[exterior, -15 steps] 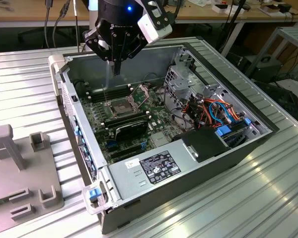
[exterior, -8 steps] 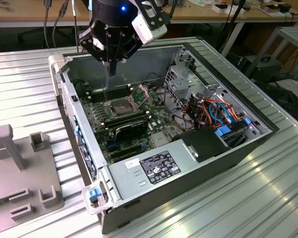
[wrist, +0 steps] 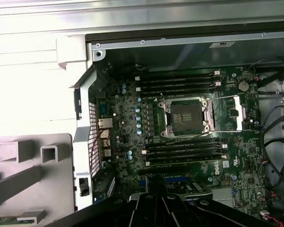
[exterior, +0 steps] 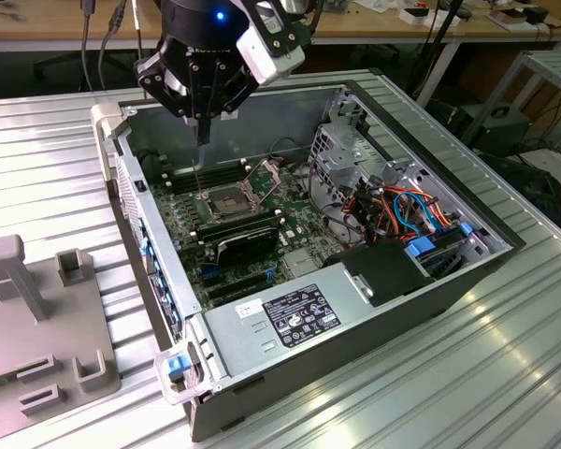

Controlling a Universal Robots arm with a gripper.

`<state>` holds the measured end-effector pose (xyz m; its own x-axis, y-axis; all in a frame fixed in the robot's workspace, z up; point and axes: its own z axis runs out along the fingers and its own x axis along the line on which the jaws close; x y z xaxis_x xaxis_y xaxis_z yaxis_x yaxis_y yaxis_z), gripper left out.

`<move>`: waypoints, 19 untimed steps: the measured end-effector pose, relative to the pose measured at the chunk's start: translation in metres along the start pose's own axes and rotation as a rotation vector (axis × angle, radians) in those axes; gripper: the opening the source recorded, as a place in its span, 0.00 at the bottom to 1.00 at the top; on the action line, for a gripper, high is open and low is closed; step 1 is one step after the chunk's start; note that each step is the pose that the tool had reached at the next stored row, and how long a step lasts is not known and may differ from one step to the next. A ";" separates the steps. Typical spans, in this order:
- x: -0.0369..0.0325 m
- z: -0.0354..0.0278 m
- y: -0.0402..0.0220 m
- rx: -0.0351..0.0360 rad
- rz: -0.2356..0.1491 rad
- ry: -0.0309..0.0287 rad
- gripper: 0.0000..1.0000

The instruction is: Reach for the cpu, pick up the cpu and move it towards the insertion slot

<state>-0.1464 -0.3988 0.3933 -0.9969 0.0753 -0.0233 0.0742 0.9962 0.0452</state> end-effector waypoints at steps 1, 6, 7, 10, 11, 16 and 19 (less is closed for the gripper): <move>0.0006 0.0000 0.0000 0.0000 0.000 0.0000 0.11; 0.0051 -0.0001 -0.0004 -0.0002 0.000 0.0001 0.11; 0.0063 -0.0002 -0.0005 -0.0001 0.000 0.0001 0.11; 0.0085 -0.0002 -0.0006 -0.0002 0.000 0.0001 0.11; 0.0093 -0.0002 -0.0007 -0.0002 0.000 0.0001 0.11; 0.0130 -0.0003 -0.0010 -0.0002 0.000 0.0003 0.11; 0.0143 -0.0004 -0.0011 -0.0002 0.000 0.0003 0.11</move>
<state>-0.1607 -0.3988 0.3932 -0.9969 0.0753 -0.0230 0.0742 0.9962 0.0454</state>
